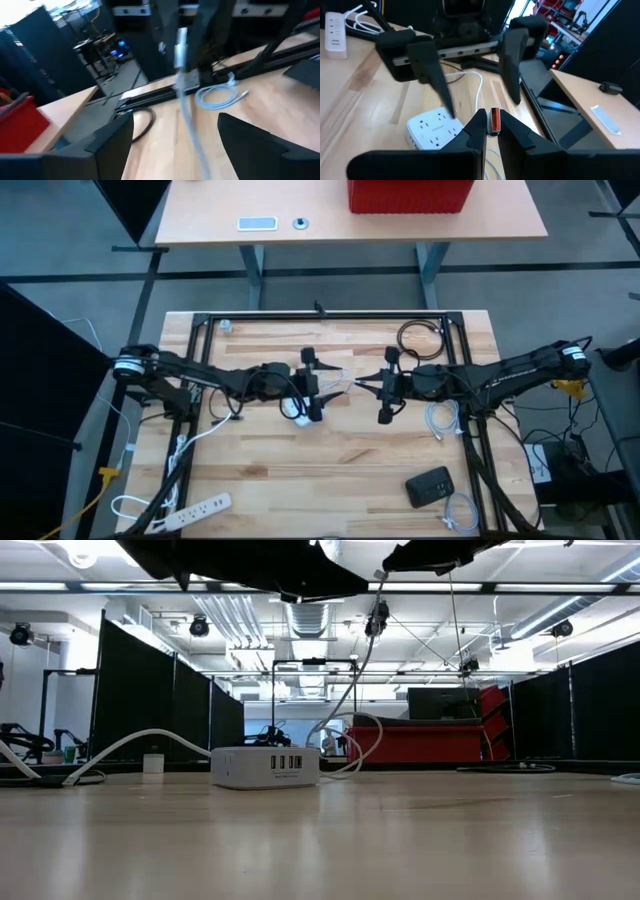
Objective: Insert USB
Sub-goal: Insert the white USB cable into the top white outlet extension
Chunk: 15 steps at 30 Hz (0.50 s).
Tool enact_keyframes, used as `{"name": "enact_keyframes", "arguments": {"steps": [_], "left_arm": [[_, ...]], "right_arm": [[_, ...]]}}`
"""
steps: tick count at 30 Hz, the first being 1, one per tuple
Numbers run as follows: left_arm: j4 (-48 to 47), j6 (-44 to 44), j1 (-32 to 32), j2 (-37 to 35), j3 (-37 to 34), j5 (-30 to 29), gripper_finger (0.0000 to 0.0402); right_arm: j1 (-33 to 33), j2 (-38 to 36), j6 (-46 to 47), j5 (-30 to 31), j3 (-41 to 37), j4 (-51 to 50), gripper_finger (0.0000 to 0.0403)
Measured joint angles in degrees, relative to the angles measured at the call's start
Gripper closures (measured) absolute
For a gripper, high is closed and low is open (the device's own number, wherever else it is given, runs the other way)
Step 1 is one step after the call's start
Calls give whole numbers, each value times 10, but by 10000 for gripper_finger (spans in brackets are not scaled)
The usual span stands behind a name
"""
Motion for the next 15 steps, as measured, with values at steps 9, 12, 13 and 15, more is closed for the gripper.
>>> {"name": "enact_keyframes", "arguments": {"steps": [9,12,13,15], "left_arm": [[92,-26,0,31,0,15,125],[89,-38,0,34,0,11,126],[89,-44,0,34,0,6,126],[91,-51,1,34,0,3,127]], "right_arm": [[0,25,-33,-16,0,45,384],[0,25,-40,-19,0,57,384],[0,25,-40,-27,0,60,384],[0,26,-41,-48,0,70,384]]}}
